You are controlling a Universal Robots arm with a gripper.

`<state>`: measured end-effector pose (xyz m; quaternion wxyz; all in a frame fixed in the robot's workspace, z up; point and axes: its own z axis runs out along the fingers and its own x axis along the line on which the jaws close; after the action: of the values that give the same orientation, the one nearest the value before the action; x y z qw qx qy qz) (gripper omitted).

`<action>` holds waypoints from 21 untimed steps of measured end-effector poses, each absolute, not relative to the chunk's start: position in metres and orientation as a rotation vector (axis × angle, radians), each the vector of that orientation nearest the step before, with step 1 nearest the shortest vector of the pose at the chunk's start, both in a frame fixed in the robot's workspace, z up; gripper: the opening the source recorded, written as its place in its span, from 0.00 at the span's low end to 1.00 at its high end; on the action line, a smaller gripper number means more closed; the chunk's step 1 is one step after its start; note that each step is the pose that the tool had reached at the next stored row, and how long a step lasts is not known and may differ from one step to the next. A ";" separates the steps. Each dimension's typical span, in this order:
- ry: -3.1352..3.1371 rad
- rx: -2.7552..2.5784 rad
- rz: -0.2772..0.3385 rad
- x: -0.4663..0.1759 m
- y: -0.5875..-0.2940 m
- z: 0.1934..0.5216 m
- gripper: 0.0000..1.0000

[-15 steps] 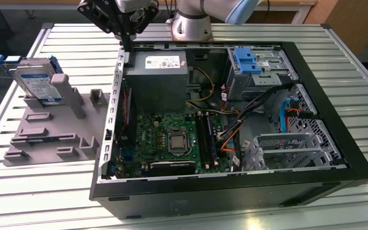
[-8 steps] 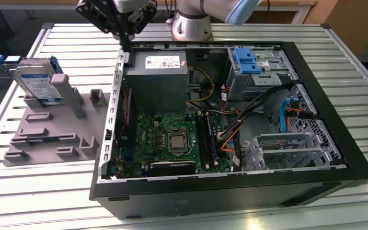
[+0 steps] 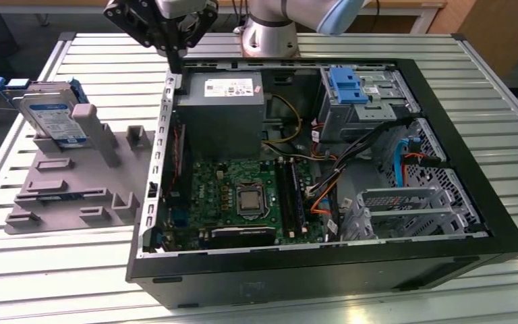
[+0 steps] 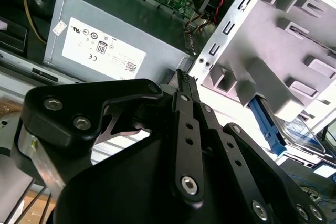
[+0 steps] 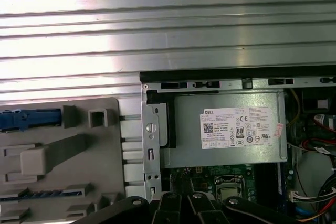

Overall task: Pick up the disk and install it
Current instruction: 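Reach for the disk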

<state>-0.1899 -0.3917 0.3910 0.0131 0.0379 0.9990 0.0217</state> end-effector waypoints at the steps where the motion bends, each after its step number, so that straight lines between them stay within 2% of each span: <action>1: 3.112 0.118 0.068 -0.190 -0.392 0.391 0.11; 21: 3.113 0.118 0.068 -0.198 -0.391 0.390 0.11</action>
<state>-0.1976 -0.3913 0.3903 0.0130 0.0379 0.9990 0.0217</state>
